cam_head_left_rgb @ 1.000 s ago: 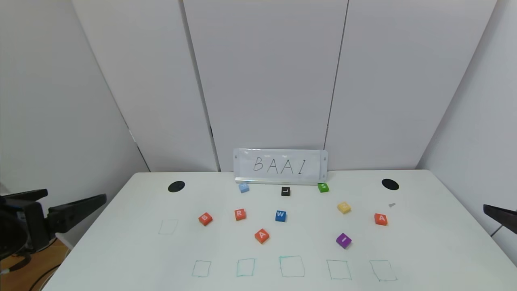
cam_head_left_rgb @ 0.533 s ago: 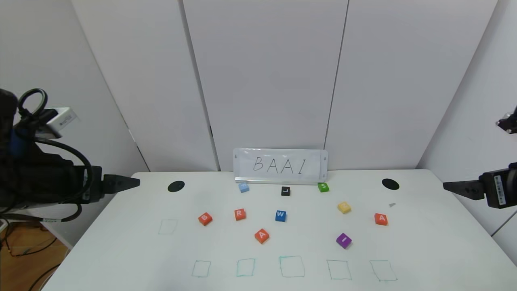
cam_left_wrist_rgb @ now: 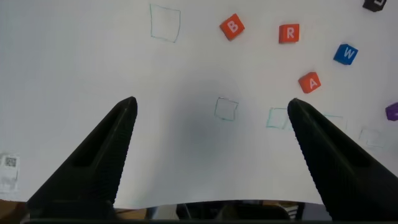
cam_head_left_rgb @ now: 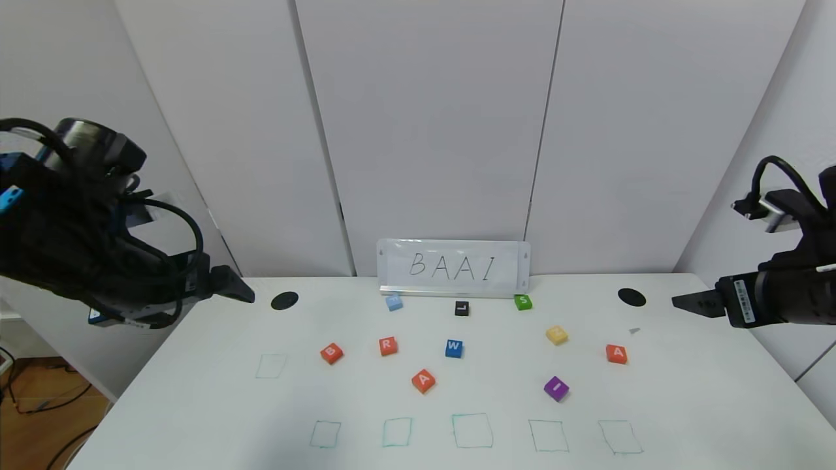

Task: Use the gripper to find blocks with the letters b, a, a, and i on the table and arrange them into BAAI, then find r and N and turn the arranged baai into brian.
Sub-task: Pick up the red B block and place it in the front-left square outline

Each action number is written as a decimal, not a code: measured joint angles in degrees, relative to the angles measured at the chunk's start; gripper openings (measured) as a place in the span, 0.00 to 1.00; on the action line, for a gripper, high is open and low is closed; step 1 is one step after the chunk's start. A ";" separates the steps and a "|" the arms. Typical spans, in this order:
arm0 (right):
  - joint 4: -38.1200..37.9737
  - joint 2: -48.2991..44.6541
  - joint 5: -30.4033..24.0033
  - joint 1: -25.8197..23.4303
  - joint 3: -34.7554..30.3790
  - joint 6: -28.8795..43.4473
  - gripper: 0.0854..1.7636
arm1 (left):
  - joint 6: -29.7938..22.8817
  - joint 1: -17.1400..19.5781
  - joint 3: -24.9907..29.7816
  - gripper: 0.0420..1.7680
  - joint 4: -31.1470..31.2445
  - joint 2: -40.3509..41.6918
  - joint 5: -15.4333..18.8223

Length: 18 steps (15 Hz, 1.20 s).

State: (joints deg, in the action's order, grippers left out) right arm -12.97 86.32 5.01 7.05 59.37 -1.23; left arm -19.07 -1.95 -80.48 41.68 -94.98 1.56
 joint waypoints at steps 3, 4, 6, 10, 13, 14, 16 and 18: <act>-0.66 -1.49 0.18 3.50 -0.50 1.30 0.97 | -8.08 -2.38 -9.31 0.97 7.47 -6.03 0.00; -0.66 -1.90 0.18 3.93 -0.66 1.33 0.97 | -10.93 -3.19 -12.71 0.97 9.63 -8.33 -0.01; -0.66 -2.47 0.16 4.33 -0.88 1.33 0.97 | -16.98 -4.99 -20.70 0.97 14.98 -13.68 -0.04; -0.55 -2.91 0.18 5.05 -1.29 1.23 0.97 | -27.14 -9.31 -32.28 0.97 21.10 -24.56 -1.12; -0.46 -3.08 0.18 5.52 -1.55 1.18 0.97 | -32.39 -11.13 -33.66 0.97 21.24 -30.44 -2.10; -0.44 -3.15 0.23 5.79 -1.77 1.16 0.97 | -33.34 -11.28 -33.77 0.97 21.21 -32.15 -2.68; -0.38 -3.47 0.24 6.35 -2.15 1.10 0.97 | -35.01 -11.36 -33.82 0.97 20.68 -35.10 -4.27; -0.38 -3.85 0.27 6.67 -2.36 1.01 0.97 | -36.63 -11.36 -33.85 0.97 18.64 -37.55 -4.92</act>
State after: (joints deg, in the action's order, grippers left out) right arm -13.35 82.47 5.28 13.71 57.00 -0.22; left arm -55.70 -13.31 -114.34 60.32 -132.52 -3.36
